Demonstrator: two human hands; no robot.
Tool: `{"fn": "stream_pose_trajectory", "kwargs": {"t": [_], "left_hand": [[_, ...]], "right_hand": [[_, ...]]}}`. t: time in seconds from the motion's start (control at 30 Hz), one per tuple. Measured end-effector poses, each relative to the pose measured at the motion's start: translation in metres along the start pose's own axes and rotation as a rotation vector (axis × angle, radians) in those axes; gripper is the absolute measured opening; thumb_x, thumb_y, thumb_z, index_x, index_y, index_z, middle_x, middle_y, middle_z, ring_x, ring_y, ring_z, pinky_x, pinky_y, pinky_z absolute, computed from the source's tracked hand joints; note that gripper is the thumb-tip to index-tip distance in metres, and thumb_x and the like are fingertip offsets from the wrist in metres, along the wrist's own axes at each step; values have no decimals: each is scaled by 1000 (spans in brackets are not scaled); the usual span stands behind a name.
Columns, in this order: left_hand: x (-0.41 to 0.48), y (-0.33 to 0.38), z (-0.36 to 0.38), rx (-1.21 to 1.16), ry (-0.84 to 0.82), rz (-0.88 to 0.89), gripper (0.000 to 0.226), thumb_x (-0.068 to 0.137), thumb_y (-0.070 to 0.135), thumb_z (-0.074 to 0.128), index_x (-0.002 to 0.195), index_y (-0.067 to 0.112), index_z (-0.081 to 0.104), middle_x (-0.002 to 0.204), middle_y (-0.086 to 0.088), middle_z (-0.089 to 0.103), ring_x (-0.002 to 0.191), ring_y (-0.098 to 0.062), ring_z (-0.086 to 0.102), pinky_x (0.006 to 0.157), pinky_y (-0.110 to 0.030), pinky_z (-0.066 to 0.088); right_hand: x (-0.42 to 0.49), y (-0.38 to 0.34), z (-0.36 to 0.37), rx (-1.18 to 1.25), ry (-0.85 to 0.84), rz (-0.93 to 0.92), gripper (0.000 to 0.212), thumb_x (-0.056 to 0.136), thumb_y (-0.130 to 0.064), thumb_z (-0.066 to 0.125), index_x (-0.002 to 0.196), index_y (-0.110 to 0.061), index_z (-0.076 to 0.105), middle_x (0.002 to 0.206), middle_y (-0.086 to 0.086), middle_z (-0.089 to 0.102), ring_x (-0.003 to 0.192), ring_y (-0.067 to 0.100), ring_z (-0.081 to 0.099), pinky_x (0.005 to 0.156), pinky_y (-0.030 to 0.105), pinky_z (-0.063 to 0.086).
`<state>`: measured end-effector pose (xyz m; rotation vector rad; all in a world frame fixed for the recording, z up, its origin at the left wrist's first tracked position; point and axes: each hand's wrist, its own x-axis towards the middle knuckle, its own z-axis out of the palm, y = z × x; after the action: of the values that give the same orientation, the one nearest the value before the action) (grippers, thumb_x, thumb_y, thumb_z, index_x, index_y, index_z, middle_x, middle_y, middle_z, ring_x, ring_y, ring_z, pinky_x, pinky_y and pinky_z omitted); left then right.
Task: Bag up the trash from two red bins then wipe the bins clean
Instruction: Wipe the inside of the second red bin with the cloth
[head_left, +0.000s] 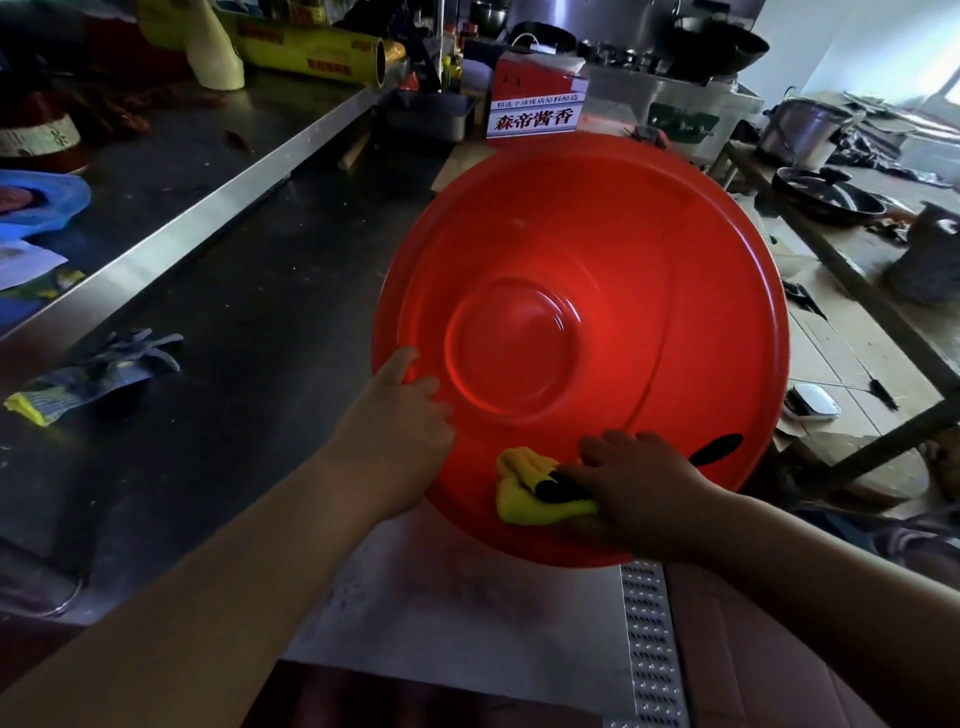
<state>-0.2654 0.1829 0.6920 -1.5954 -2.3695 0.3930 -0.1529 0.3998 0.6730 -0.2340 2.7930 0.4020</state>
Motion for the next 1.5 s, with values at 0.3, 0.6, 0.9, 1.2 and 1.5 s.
{"fn": "stream_pose_trajectory", "kwargs": {"t": [0.3,0.6,0.9,1.2,1.5], "left_hand": [[5,-3,12,-25,214,32,37,65,7,30,50,17,63,51,2,56,57,-23,57,88,-42,27],[11,-6,16,-67,280,-20,50,67,11,15,50,17,62,50,2,54,56,-24,55,86,-42,28],[11,-14,13,-70,189,-27,21,53,12,43,49,21,62,51,5,56,56,-22,55,87,-44,37],[8,-16,11,-87,128,-1,23,56,15,41,52,20,64,53,3,58,58,-23,57,87,-41,27],[12,-8,2,-84,101,14,30,59,12,35,48,18,63,49,3,55,55,-22,54,86,-39,26]], "right_hand": [[109,17,45,33,-361,201,52,99,-25,38,149,-25,24,150,16,21,136,43,21,109,59,23],[160,26,57,131,-451,295,52,100,-21,38,150,-26,24,157,14,13,142,45,8,112,61,16],[21,8,-30,-9,-284,25,44,95,-29,40,138,-28,36,131,7,38,120,29,39,94,43,36],[13,-2,-35,29,-273,77,40,96,-32,39,135,-29,37,129,6,38,120,30,38,96,46,37],[145,38,56,43,-448,265,51,101,-26,35,150,-28,22,155,16,12,142,40,12,112,58,16]]}}
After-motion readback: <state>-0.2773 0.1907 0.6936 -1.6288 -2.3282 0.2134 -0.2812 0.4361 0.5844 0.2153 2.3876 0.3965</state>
